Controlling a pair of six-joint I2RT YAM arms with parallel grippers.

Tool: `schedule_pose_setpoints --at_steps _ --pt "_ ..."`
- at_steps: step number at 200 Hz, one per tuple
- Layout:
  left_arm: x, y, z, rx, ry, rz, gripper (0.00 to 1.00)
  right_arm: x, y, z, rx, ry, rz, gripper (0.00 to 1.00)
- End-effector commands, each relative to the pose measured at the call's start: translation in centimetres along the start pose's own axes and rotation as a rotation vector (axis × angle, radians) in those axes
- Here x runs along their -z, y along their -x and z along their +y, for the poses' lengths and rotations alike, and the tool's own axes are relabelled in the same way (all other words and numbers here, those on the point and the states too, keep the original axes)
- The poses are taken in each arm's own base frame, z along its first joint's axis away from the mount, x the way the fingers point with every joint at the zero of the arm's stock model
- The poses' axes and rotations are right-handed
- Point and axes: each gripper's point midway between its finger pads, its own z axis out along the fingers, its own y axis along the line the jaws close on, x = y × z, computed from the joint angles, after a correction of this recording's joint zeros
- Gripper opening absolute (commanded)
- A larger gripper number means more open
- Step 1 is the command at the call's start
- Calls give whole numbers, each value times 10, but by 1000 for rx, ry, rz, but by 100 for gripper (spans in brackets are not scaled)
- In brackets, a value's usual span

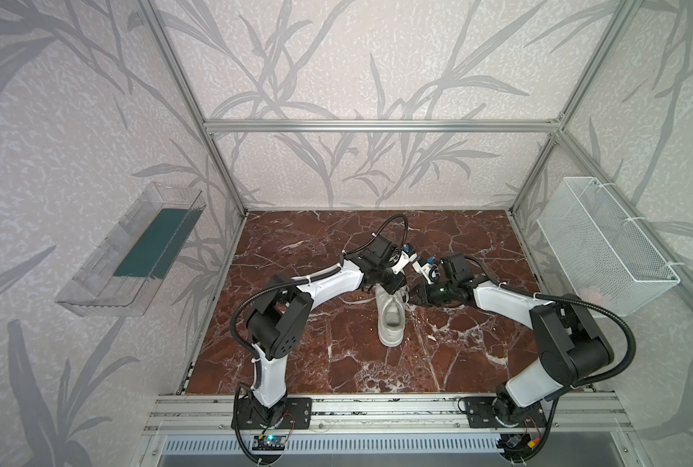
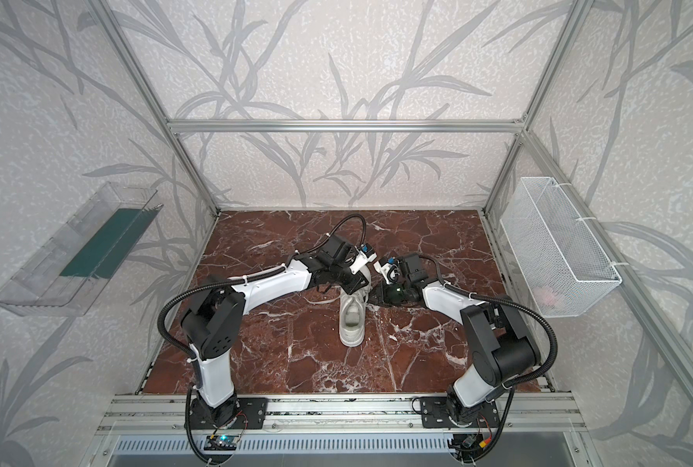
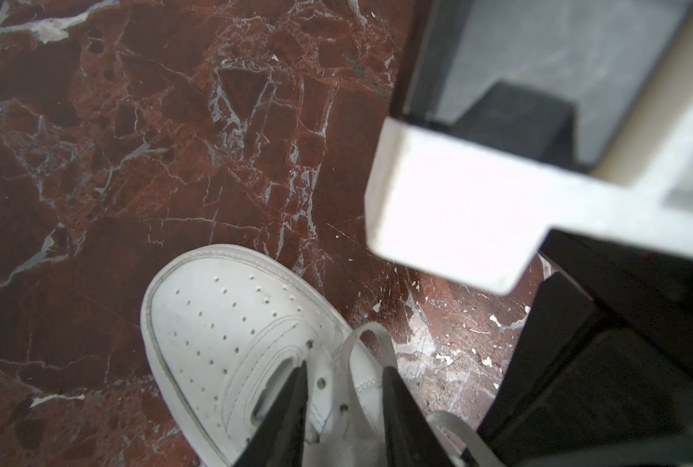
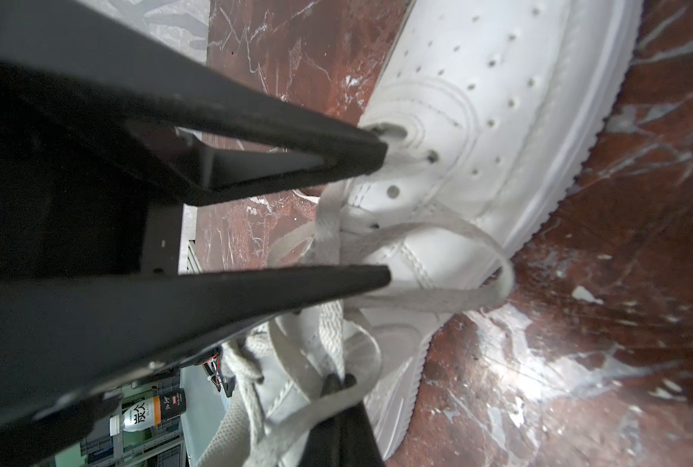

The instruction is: Tie the shoes

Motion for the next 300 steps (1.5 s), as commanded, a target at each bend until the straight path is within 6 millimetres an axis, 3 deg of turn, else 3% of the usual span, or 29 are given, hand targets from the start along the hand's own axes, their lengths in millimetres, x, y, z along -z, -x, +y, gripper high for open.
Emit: schedule_pose_setpoints --at_steps 1,71,108,151,201,238,274,300 --pt "-3 -7 -3 -38 -4 52 34 -2 -5 0 -6 20 18 0" --pt "-9 -21 -2 -49 3 128 28 -4 -14 -10 -32 3 29 0" --pt "-5 -18 -1 -56 22 118 16 -5 -14 -11 -37 7 24 0" --pt "4 -1 6 -45 78 49 0 -5 -13 -12 -42 4 21 0" --pt "15 13 11 -31 114 -7 0 -6 -16 -19 -70 -24 29 0" --pt "23 10 19 -6 163 2 0 -6 -10 -22 -52 -51 18 0" --pt "36 18 21 19 186 -57 9 -7 -3 -24 -17 -80 31 0" --pt "37 18 23 25 192 -60 9 -7 -14 -34 -36 -125 78 0"
